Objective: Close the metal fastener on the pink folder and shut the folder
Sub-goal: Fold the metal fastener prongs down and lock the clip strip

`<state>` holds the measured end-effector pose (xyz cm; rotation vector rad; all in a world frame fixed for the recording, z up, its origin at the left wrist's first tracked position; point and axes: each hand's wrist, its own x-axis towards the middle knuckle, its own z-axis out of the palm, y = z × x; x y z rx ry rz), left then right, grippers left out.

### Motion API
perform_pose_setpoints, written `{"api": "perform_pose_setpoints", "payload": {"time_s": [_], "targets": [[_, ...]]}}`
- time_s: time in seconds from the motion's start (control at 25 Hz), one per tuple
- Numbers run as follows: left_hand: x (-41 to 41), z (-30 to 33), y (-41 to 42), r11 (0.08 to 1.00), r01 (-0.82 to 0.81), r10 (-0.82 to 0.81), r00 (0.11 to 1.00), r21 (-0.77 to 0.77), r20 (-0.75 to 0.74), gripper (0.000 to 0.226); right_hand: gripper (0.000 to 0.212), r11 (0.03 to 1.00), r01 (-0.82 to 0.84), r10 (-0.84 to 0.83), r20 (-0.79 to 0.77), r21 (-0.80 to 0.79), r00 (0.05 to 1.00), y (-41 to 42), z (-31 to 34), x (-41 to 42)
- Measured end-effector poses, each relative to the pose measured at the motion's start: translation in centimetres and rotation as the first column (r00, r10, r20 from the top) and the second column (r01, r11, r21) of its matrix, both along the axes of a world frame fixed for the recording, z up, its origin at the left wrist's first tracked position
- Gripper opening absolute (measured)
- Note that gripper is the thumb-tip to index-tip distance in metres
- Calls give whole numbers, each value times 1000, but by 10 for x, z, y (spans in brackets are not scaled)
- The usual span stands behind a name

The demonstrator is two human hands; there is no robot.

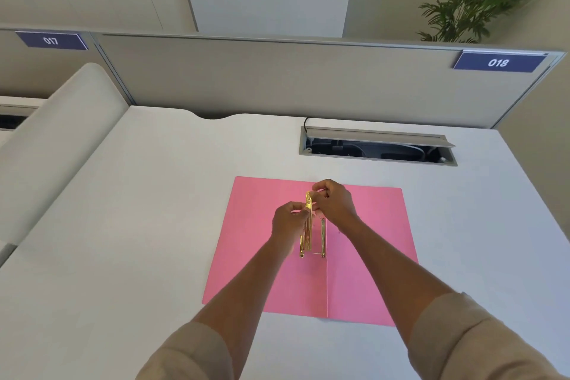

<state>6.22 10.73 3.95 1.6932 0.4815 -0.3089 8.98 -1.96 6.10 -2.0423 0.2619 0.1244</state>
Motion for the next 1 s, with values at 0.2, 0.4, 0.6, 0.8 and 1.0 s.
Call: {"api": "perform_pose_setpoints", "payload": {"time_s": [0.2,0.4,0.6,0.8,1.0], "targets": [[7,-13,14,995,4,-15,994,-102,-110,15,17,995,102,-102,-20,-21,995,-3,-12,-3],[11,-26,18,979,-74,25,968,-189,-251,14,22,991,43,-49,-42,-126,998,-5,-27,-7],[17,-25,16,969,-113,31,937,-218,-347,10,23,990,6,-19,-90,-138,996,0,-39,-7],[19,-20,13,968,-86,-13,922,-236,-388,3,15,989,-14,0,-98,-149,995,1,-43,-6],[18,-21,11,970,-78,-19,919,-229,-395,5,11,982,-47,25,-120,-180,992,2,-42,-6]]}}
